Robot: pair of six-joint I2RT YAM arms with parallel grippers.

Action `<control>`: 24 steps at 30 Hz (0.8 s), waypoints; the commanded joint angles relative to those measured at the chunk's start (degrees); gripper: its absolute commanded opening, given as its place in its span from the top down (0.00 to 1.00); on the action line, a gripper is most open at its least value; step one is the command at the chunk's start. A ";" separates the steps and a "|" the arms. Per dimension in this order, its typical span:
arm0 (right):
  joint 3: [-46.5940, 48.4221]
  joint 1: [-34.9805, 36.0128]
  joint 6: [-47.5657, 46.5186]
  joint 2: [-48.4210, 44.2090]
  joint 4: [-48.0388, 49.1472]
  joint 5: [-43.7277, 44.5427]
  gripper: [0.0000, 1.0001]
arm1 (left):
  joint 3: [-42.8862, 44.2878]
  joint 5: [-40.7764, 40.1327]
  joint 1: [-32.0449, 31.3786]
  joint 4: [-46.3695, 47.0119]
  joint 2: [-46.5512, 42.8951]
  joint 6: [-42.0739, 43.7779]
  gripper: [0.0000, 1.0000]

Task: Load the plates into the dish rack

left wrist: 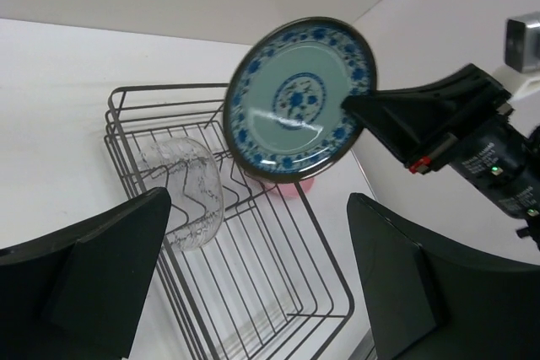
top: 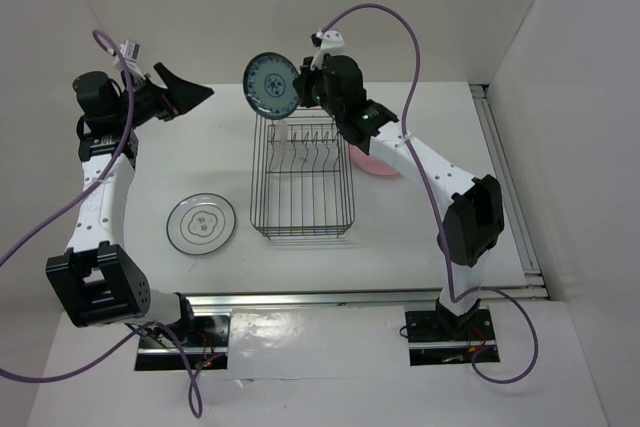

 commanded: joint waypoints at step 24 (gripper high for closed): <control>-0.31 8.97 13.26 -10.80 -24.77 55.26 1.00 | 1.54 -8.19 3.17 -7.84 7.77 -4.00 0.00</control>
